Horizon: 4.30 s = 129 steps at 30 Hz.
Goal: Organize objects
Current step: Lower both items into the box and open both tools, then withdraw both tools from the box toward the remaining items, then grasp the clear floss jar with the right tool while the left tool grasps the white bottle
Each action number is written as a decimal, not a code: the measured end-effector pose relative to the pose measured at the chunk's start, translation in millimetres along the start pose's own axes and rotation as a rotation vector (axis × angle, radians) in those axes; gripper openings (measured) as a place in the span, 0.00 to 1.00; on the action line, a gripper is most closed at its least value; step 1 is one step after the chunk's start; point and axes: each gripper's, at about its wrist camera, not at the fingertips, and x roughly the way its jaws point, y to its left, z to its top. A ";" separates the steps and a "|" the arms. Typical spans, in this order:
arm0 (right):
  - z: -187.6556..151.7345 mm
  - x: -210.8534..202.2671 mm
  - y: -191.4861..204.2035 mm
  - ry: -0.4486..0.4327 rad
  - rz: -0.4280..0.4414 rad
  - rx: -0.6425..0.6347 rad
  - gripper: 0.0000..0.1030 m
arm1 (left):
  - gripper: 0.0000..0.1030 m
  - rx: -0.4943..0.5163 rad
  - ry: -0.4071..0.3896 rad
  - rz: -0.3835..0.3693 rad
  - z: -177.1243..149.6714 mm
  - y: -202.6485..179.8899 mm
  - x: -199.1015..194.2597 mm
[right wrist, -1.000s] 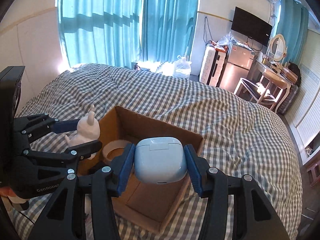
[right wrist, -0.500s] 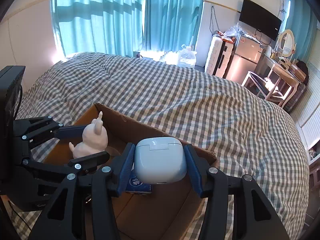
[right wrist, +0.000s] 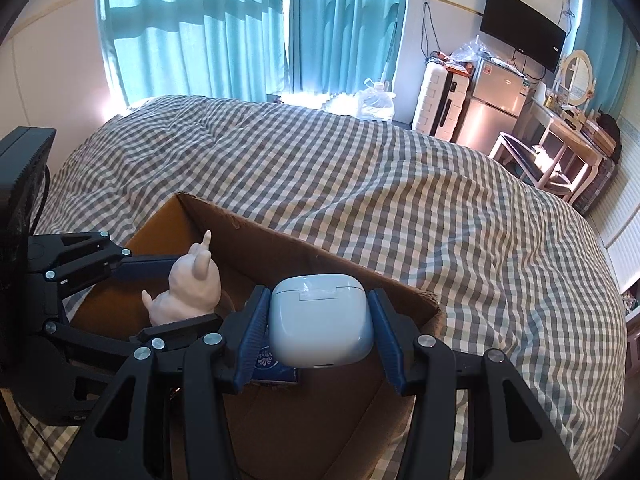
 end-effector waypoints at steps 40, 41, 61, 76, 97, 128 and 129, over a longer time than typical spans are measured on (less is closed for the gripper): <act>-35.1 -258.8 26.8 -0.279 -0.099 0.058 0.65 | 1.00 -0.013 -0.290 0.264 -25.2 -55.0 -221.0; -39.9 -264.3 30.8 -0.283 -0.098 0.059 0.67 | 1.00 -0.029 -0.293 0.265 -30.3 -52.8 -226.5; -162.5 -208.6 85.6 -0.115 -0.015 0.117 0.76 | 1.00 -0.251 -0.195 0.351 -165.8 -18.8 -207.8; -180.0 -85.3 107.2 0.080 0.061 0.137 0.76 | 1.00 -0.312 -0.034 0.448 -195.5 19.1 -137.9; -183.1 -76.1 96.7 0.092 0.127 0.159 0.65 | 1.00 -0.129 0.064 0.391 -169.2 17.7 -98.9; -209.8 -128.4 30.0 0.064 0.110 0.260 0.64 | 0.70 0.104 0.187 0.018 -140.1 -37.6 -34.1; -210.5 -128.6 29.2 0.065 0.111 0.262 0.64 | 0.70 0.073 0.180 0.005 -137.6 -34.7 -32.4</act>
